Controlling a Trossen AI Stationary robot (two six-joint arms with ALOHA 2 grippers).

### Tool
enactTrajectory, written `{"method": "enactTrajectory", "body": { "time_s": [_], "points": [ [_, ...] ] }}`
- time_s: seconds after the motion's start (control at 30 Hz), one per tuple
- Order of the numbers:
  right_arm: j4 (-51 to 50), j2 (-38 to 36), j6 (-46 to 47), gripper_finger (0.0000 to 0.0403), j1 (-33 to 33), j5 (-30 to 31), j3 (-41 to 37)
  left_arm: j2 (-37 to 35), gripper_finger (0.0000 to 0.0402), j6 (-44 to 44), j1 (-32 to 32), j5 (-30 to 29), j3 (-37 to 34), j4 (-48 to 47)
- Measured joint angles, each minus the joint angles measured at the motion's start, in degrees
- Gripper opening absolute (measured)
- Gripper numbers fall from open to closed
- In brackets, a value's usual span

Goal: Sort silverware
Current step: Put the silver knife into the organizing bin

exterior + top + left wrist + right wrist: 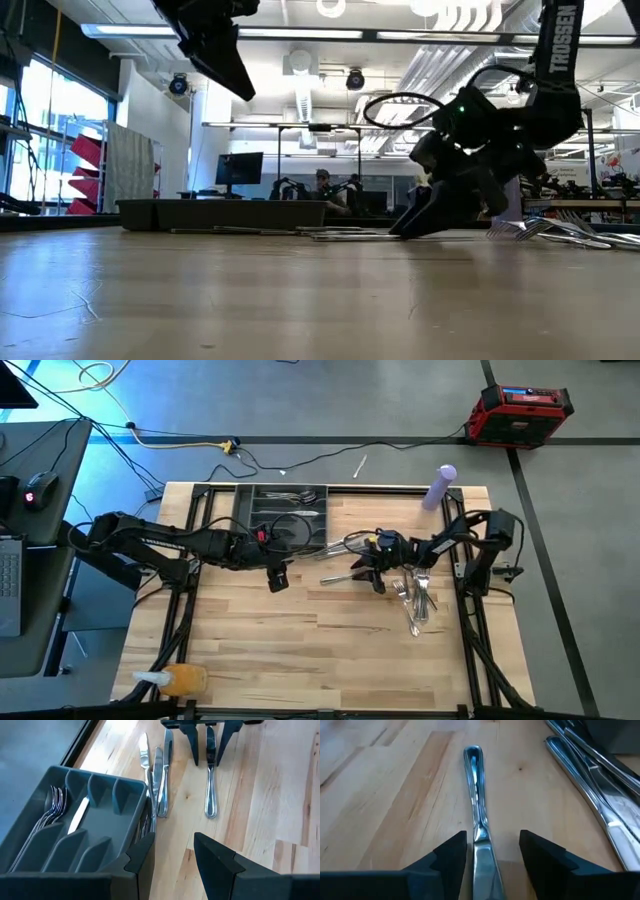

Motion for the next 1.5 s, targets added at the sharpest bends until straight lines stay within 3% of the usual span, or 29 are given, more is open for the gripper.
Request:
{"method": "enactTrajectory", "body": {
  "time_s": [0.37, 0.73, 1.07, 1.5],
  "points": [
    [13.7, 11.1, 0.4, 0.0155, 2.6, 1.0, 0.4, 0.0, 0.0117, 0.2, 0.0, 0.0, 0.0, 1.6],
    [19.8, 15.1, 2.4, 0.0022, 2.8, 1.5, 0.5, 0.0, 0.0117, 0.6, 0.1, 0.0, 0.0, 2.4],
    [22.4, 14.8, 10.3, 0.002, 3.0, 2.7, 0.1, 0.0, 0.0117, -6.6, 1.0, 0.1, 0.0, 2.9],
    [18.4, 9.2, 11.7, 0.002, 3.2, 1.7, 0.3, 5.3, 0.0117, -3.4, 0.9, 3.1, 0.0, 7.8]
  ]
}}
